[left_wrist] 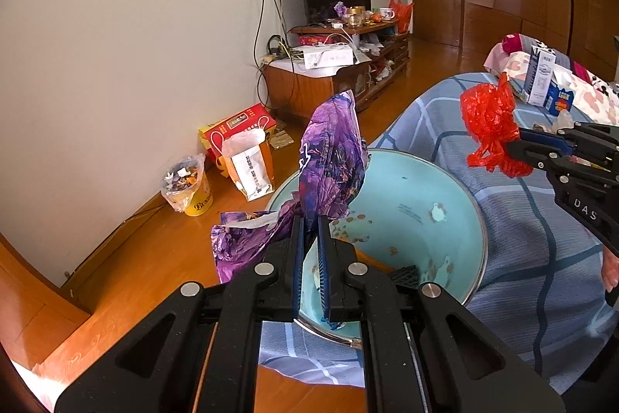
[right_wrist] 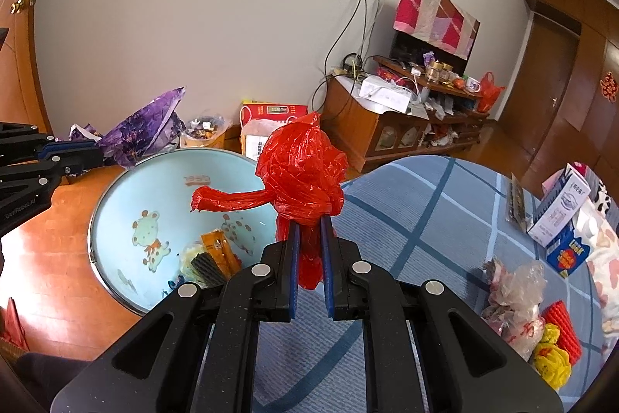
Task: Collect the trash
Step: 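Carry the purple wrapper and red bag over the bin and open both tools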
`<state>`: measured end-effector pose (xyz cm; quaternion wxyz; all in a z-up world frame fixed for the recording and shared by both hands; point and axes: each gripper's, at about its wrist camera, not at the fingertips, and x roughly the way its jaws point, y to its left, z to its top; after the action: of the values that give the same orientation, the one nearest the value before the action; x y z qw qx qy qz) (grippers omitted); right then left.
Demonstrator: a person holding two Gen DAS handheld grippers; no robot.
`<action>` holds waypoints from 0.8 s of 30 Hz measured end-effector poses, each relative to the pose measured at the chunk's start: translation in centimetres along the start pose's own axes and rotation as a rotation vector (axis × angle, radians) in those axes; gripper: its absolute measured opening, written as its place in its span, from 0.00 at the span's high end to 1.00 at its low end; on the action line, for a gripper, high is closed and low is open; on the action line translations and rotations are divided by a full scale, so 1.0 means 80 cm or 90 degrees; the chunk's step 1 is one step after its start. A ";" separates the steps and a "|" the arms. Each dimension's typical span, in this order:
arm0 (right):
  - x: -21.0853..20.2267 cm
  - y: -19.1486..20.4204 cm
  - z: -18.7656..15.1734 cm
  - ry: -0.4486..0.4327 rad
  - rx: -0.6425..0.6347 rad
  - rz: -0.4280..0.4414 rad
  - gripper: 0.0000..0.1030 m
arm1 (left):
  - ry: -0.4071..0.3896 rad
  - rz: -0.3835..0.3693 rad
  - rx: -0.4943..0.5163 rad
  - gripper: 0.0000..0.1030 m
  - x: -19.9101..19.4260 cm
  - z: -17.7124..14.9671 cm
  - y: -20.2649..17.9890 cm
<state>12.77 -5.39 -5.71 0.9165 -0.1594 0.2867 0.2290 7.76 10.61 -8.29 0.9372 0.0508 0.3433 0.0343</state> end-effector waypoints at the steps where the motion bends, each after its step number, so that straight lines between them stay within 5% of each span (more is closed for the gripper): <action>1: 0.001 0.001 0.001 0.000 -0.001 0.000 0.89 | 0.000 0.001 -0.001 0.93 0.000 0.000 0.000; 24: 0.005 0.010 -0.001 0.005 -0.011 0.008 0.89 | 0.005 0.003 -0.010 0.93 0.002 -0.001 0.001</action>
<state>12.61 -4.58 -6.12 0.9126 -0.1666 0.2890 0.2365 7.83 10.73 -8.49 0.9363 0.0443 0.3462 0.0391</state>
